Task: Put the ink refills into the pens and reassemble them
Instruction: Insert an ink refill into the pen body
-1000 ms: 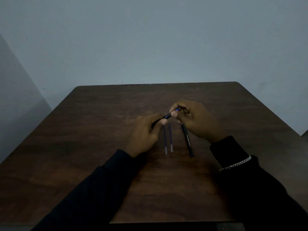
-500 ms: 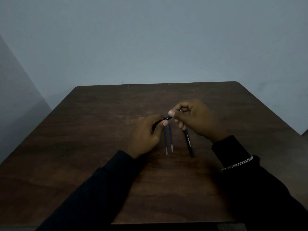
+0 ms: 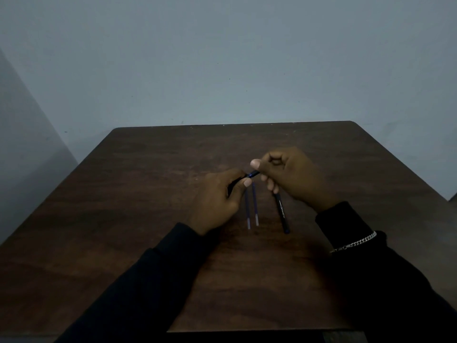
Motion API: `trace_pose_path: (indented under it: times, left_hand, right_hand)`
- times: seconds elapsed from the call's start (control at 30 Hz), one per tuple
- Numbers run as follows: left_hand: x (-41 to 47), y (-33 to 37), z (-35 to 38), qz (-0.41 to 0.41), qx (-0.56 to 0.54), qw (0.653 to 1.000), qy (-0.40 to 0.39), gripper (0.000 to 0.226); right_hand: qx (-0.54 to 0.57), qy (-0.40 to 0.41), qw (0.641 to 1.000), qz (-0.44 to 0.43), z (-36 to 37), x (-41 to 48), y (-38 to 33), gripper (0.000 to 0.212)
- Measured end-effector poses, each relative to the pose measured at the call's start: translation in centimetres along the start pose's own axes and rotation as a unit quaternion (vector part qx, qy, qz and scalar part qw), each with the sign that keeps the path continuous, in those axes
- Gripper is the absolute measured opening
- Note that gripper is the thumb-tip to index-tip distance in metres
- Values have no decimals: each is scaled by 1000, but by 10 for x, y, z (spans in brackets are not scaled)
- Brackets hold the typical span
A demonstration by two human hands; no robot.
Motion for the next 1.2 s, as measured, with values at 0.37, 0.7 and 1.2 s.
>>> trace_pose_path:
  times: [0.37,0.7,1.2]
  left_hand:
    - [0,3,-1,-10,-6,1000,-5,19]
    - [3,-3,1,-3,-1,1000,1,21]
    - [3,-4,3,-18,-6,1000,-7,16]
  right_hand:
    - [76,-15,997,11,1,-1,-8,17]
    - [44,-43,998,-14,-1,0,-8,16]
    - [67,-33,997,-3,1,0,-6,16]
Point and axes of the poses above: each hand's wrist, its own x-axis towards the middle knuckle, its own z-axis out of the palm, y = z × x, the point moved 7 cm from there along x, towards the middle knuckle, and after that the axes turned 12 degrees about -z, right-handed, at the moved point
